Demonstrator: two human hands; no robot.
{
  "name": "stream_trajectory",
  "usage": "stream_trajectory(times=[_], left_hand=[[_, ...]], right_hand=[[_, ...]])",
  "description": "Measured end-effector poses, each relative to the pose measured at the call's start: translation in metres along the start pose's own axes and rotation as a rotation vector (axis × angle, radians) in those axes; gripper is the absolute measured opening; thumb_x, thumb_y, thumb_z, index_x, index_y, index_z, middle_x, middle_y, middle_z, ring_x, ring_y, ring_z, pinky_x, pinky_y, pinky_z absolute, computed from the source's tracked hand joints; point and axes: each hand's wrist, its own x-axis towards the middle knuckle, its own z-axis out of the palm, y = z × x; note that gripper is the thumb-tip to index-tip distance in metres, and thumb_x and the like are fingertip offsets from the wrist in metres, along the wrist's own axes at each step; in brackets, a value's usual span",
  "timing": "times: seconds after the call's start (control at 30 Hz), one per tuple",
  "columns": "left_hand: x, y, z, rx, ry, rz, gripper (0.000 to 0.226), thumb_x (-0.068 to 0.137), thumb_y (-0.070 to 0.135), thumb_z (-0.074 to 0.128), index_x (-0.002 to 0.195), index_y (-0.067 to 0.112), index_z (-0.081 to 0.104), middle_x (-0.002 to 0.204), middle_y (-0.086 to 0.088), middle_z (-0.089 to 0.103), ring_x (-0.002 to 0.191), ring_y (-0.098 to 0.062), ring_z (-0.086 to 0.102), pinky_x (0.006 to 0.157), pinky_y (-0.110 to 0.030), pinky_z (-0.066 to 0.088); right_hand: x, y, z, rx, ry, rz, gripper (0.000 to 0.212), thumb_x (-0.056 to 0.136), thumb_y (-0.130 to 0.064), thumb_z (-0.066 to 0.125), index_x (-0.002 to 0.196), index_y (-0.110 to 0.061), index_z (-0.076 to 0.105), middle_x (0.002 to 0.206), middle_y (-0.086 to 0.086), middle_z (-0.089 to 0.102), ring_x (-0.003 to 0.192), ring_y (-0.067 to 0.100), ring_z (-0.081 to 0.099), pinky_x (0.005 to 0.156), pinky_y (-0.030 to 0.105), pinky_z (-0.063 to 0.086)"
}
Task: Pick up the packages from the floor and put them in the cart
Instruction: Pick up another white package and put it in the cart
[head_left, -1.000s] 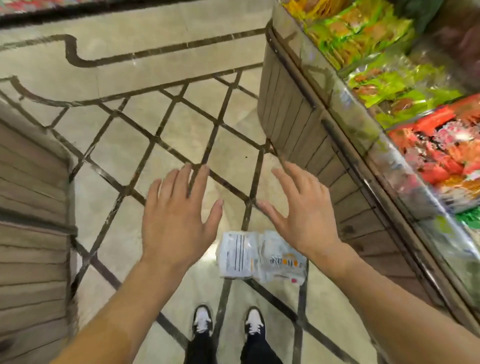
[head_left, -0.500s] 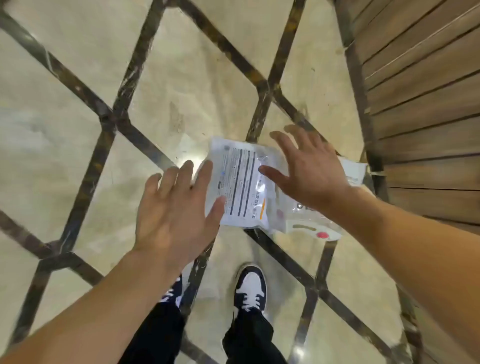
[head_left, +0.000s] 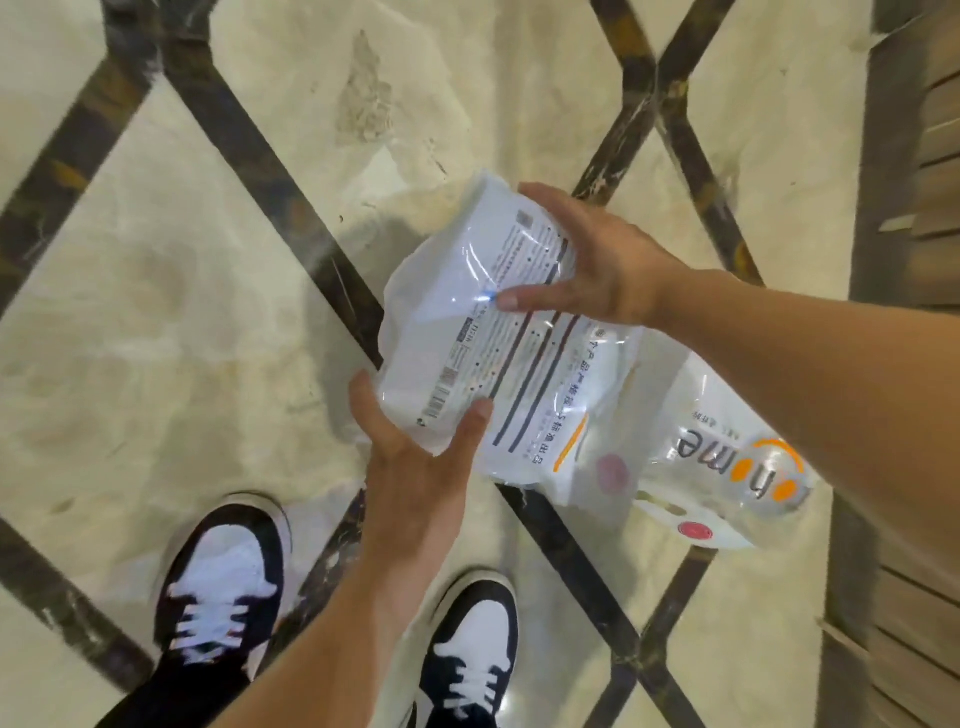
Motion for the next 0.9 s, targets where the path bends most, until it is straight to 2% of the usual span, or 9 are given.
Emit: stream_trajectory(times=[0.1,0.2,0.33,0.43,0.5,0.57,0.7,0.8,0.9], left_hand=[[0.007,0.011,0.005,-0.111,0.092,0.062,0.106,0.088,0.042,0.078,0.161,0.037,0.002,0.102,0.024,0.061,0.083,0.012,0.057,0.060,0.006,0.041],[0.007,0.023,-0.006,-0.164,0.159,0.096,0.113,0.083,0.041,0.084,0.162,0.036,0.003,0.101,0.029,0.056,0.079,0.013,0.060,0.058,0.005,0.041],[-0.019,0.061,-0.032,-0.183,0.237,0.199,0.080,0.079,0.041,0.087,0.147,0.036,0.044,0.109,0.022,0.069,0.091,0.009,0.070,0.069,-0.003,0.050],[-0.053,0.109,-0.056,-0.150,0.245,0.324,0.074,0.080,0.047,0.085,0.143,0.044,0.047,0.122,0.019,0.070,0.105,-0.001,0.070,0.090,-0.021,0.057],[-0.080,0.151,-0.072,-0.116,0.208,0.396,0.080,0.075,0.059,0.084,0.144,0.046,0.045,0.128,0.014,0.069,0.114,-0.011,0.069,0.098,-0.041,0.057],[-0.112,0.200,-0.088,-0.057,0.173,0.484,0.083,0.068,0.068,0.081,0.141,0.047,0.046,0.130,0.010,0.067,0.118,-0.017,0.067,0.100,-0.049,0.055],[-0.209,0.322,-0.116,0.036,0.035,0.645,0.069,0.074,0.058,0.086,0.134,0.048,0.052,0.123,0.015,0.071,0.111,-0.004,0.069,0.093,-0.037,0.056],[-0.297,0.413,-0.133,0.129,-0.028,0.788,0.057,0.082,0.053,0.082,0.131,0.046,0.052,0.117,0.021,0.072,0.104,0.005,0.068,0.090,-0.030,0.055],[-0.387,0.488,-0.142,0.170,-0.079,0.904,0.049,0.086,0.054,0.077,0.129,0.051,0.052,0.114,0.023,0.073,0.103,0.004,0.068,0.089,-0.028,0.053]], right_hand=[[-0.005,0.007,-0.002,0.069,0.004,0.011,0.100,0.074,-0.080,0.069,0.156,-0.040,0.029,0.126,-0.009,0.065,0.109,0.021,0.066,0.100,0.043,0.055],[-0.019,0.006,-0.004,0.221,0.107,0.039,0.088,0.080,-0.074,0.071,0.153,-0.042,0.034,0.128,-0.009,0.067,0.113,0.019,0.067,0.100,0.046,0.057],[-0.059,-0.020,-0.024,0.372,0.273,0.032,0.078,0.084,-0.069,0.070,0.146,-0.032,0.039,0.124,-0.009,0.067,0.110,0.014,0.068,0.095,0.043,0.059],[-0.098,-0.053,-0.057,0.490,0.387,0.064,0.070,0.084,-0.065,0.074,0.137,-0.039,0.036,0.121,-0.015,0.062,0.108,0.004,0.065,0.089,0.032,0.058],[-0.130,-0.074,-0.091,0.567,0.445,0.103,0.076,0.075,-0.074,0.073,0.134,-0.046,0.033,0.126,-0.010,0.063,0.110,0.011,0.067,0.090,0.036,0.059],[-0.167,-0.094,-0.132,0.648,0.520,0.113,0.073,0.072,-0.078,0.073,0.129,-0.053,0.034,0.126,-0.010,0.067,0.109,0.013,0.070,0.090,0.041,0.062],[-0.266,-0.146,-0.234,0.720,0.648,0.159,0.075,0.081,-0.068,0.073,0.141,-0.043,0.035,0.123,-0.015,0.067,0.104,0.006,0.070,0.083,0.031,0.060],[-0.348,-0.189,-0.314,0.702,0.784,0.183,0.070,0.079,-0.079,0.067,0.132,-0.042,0.040,0.125,-0.013,0.066,0.111,0.012,0.066,0.096,0.044,0.056],[-0.440,-0.232,-0.386,0.692,0.914,0.226,0.066,0.076,-0.085,0.060,0.123,-0.043,0.039,0.124,-0.009,0.067,0.113,0.020,0.065,0.099,0.047,0.052]])
